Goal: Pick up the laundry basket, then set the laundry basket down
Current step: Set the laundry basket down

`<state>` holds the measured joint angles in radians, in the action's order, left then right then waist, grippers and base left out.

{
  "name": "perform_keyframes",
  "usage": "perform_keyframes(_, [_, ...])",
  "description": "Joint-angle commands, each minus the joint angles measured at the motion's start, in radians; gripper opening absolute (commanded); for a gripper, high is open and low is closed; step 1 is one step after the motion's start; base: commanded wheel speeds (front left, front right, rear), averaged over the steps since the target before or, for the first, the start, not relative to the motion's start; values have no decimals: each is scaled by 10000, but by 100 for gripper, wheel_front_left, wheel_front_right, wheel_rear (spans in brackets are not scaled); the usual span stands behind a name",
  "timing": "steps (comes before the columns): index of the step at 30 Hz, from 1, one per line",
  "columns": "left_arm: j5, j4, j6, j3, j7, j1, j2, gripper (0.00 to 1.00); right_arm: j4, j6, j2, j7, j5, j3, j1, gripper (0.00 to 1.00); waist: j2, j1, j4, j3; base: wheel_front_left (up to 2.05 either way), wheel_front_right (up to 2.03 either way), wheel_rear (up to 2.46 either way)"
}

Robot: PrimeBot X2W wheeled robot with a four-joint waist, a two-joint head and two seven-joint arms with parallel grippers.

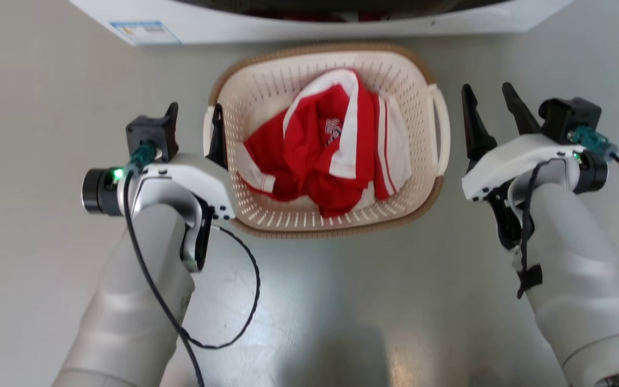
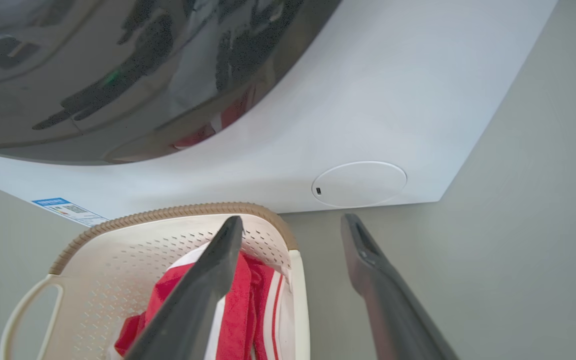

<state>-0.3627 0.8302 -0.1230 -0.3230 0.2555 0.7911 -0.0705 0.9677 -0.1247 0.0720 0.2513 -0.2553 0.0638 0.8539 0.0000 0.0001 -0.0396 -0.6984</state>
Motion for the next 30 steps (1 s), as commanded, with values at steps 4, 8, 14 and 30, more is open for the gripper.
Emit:
perform_keyframes(4, [498, -1365, 107, 860, 63, -1317, -168, 100, -1246, -60, -218, 105, -103, -42, -1168, 100, 0, 0, 3, 1347, 0, 0, 0])
perform_keyframes(8, [862, -2301, 233, 1370, 63, -2449, -68, 100, -2249, -60, -218, 105, -261, -88, -2149, 100, 0, 0, 25, 2290, 0, 0, 0])
perform_keyframes(14, [1303, -3517, 436, 1832, 63, -4002, 76, 100, -3605, -60, -218, 105, -285, -272, -3789, 100, 0, 0, 21, 3600, 0, 0, 0])
perform_keyframes(30, [1730, -6331, 401, 2483, 63, -7327, 191, 100, -6202, -60, -218, 105, -503, -588, -6812, 100, 0, 0, 277, 5762, 0, 0, 0])
